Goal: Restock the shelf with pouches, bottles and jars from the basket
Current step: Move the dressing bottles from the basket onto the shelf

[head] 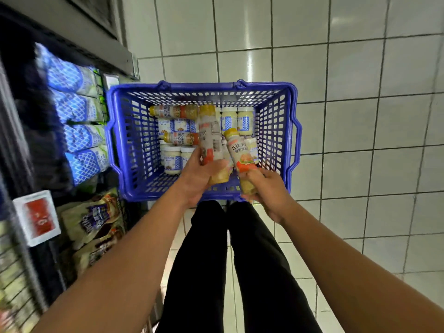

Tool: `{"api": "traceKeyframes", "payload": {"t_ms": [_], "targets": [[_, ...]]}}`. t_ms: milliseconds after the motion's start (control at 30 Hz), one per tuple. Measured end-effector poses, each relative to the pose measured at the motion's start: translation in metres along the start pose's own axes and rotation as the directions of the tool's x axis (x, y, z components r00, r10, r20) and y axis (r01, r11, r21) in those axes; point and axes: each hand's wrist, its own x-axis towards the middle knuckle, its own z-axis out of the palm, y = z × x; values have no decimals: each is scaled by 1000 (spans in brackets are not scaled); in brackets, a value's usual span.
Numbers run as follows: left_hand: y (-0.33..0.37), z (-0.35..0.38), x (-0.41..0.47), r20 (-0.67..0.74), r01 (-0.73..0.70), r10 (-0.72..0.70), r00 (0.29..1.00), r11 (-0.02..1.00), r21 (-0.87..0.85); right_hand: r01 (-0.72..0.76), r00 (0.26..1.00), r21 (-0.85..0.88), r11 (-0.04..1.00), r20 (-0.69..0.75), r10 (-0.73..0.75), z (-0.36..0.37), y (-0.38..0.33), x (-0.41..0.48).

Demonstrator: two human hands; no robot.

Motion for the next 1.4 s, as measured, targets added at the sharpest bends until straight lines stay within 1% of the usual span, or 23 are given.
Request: {"api": "traceKeyframes", "payload": {"t_ms": [67,100,233,300,400,467,567,700,900,1033,1233,1400], "targets": [[10,1,-30,-40,-9,11,999,999,50,-33,997,62,997,72,29,-3,-11,-33],[15,2,-46,-46,-18,21,999,997,69,-30,994,86,996,105,21,-5,-16,-49],[42,17,-109,-42,-61,65,997,993,101,43,985,113,993,164,-61,-10,-37,-115],[56,25,-138,-29,-89,91,995,994,70,106,979,63,992,169,-116,-7,-49,-147],[80,39,-180,7,-117,118,993,992,-43,237,963,-17,971,132,-233,3,-70,-194],[98,49,-208,50,-132,136,989,988,-83,319,943,-19,948,107,-315,10,-84,-224],[127,64,-251,74,-215,220,973,974,-73,416,904,-9,909,106,-413,19,-104,-269],[157,75,-307,51,-356,358,932,933,-49,521,843,10,854,155,-516,29,-131,-324],[188,82,-384,-18,-537,538,843,842,44,648,736,9,761,248,-630,42,-170,-394],[195,86,-423,-67,-618,617,784,786,6,684,687,4,730,332,-646,45,-186,-425],[180,100,-474,-256,-746,712,654,664,-59,739,600,-67,671,519,-609,52,-194,-462],[141,113,-512,-463,-830,710,531,546,-114,787,478,-81,612,706,-522,58,-187,-491]]}}
